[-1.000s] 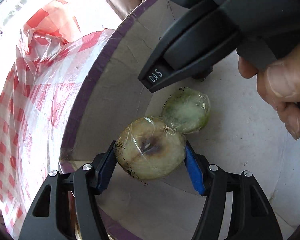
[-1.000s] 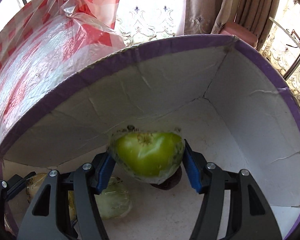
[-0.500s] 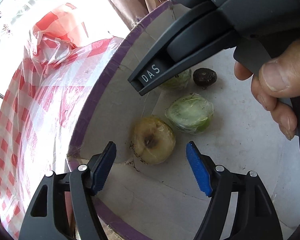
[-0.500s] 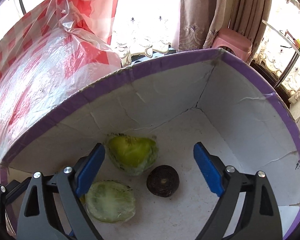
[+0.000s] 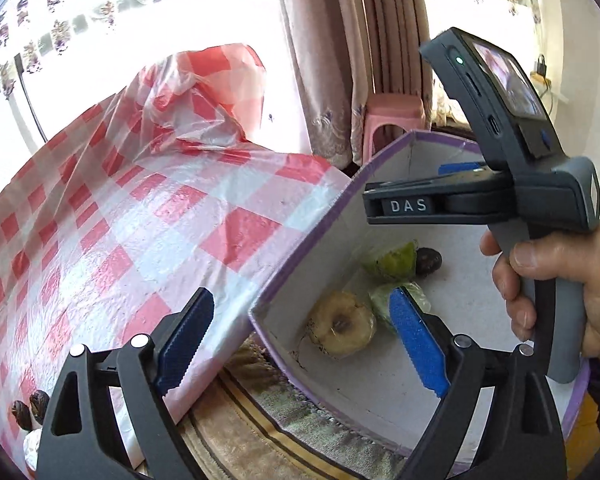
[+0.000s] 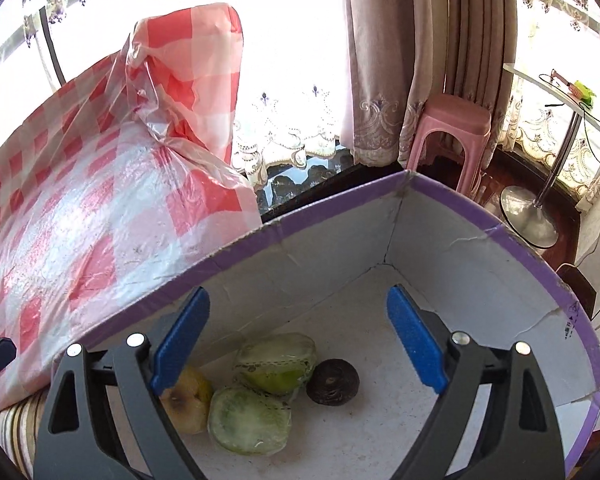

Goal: Organize fruits
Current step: 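Move both tools back over the oranges and brown fruits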

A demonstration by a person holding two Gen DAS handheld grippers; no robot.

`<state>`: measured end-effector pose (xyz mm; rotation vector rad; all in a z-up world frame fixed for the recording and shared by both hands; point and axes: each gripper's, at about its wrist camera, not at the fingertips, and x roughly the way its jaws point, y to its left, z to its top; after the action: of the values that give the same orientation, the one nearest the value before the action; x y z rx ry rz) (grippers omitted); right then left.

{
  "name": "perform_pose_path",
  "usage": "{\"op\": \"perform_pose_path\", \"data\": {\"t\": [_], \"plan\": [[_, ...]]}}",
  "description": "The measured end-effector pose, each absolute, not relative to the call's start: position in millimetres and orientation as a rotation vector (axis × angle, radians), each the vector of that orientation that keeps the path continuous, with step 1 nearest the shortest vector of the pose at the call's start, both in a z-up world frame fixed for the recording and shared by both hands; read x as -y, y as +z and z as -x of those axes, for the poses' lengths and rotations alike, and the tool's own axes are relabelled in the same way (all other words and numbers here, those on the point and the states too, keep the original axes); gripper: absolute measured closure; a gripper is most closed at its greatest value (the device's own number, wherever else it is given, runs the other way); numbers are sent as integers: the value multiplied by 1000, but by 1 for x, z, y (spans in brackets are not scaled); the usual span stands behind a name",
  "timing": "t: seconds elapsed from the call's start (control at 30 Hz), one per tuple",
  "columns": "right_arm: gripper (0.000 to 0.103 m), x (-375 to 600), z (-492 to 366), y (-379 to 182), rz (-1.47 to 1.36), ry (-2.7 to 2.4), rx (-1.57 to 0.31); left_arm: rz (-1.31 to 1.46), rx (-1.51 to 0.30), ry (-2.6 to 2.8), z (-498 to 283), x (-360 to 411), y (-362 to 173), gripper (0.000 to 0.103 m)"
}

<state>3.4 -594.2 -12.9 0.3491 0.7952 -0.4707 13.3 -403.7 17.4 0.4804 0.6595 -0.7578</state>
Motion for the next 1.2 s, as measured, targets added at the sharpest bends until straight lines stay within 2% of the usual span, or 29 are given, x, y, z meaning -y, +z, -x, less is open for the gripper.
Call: {"op": "perform_pose_path", "data": {"t": [0.2, 0.47, 1.2], "plan": [[17, 570, 0, 21, -309, -457, -713, -327, -662, -676, -31, 355, 39, 16], [17, 502, -6, 58, -263, -280, -651, -166, -662, -533, -52, 272, 57, 16], [17, 280, -24, 41, -125, 239, -805, 129, -751, -342, -41, 73, 46, 16]]}}
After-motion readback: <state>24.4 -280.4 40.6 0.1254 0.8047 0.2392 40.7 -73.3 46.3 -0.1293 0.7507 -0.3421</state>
